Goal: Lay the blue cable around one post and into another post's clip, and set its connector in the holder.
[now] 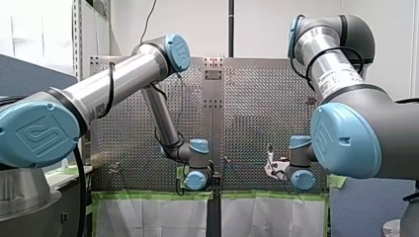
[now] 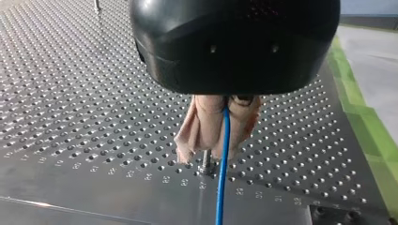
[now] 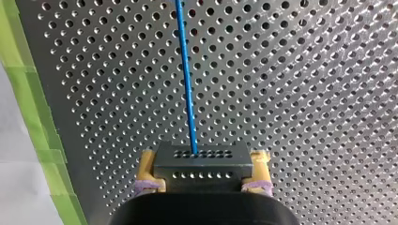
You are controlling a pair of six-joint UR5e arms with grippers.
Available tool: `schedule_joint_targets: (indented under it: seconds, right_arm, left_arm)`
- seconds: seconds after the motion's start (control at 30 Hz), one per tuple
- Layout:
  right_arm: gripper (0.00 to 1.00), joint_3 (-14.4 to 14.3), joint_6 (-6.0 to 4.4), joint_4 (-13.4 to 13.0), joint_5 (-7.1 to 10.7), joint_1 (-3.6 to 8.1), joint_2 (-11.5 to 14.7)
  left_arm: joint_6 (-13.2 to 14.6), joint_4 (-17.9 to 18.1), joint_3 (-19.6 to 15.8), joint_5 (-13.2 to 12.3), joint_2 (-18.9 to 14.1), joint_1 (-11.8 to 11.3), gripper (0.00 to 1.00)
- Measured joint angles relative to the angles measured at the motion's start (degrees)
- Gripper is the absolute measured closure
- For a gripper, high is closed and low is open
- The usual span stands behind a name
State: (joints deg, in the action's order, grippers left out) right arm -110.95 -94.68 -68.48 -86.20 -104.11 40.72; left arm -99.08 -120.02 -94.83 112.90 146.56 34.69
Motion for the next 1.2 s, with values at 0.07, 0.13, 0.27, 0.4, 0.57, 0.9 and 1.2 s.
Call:
schedule_joint_targets:
  seconds: [0.07,0.13,0.27,0.4,0.57,0.9,1.2]
  right_arm:
    - [1.00,0.04,0.00,-0.07,0.03,0.00,-0.05]
    - [1.00,0.12,0.00,-0.10,0.08,0.00,-0.09]
    - [1.00,0.32,-0.12,-0.14,0.14,0.04,-0.13]
    - [1.00,0.74,-0.34,0.02,0.27,0.04,-0.21]
    - [1.00,1.14,-0.43,0.16,0.68,0.03,-0.23]
    - [1.00,2.58,-0.60,0.51,0.84,0.17,-0.54]
    - [1.00,3.53,-0.61,0.77,0.99,0.66,-1.22]
  left_arm:
    - [-0.12,-0.25,0.42,0.04,0.02,-0.15,1.00]
    - [-0.17,-0.37,0.68,0.04,0.00,-0.27,1.00]
    - [-0.11,-0.56,1.25,0.02,0.05,-0.49,1.00]
    - [-0.50,-0.62,1.65,-0.17,0.06,-0.77,1.00]
    - [-1.67,-0.58,1.98,-0.96,0.07,-1.25,1.00]
    - [-1.68,-1.50,3.07,-1.14,1.02,-1.53,1.00]
    - [-1.74,-3.62,4.70,-1.11,1.14,-1.76,1.00]
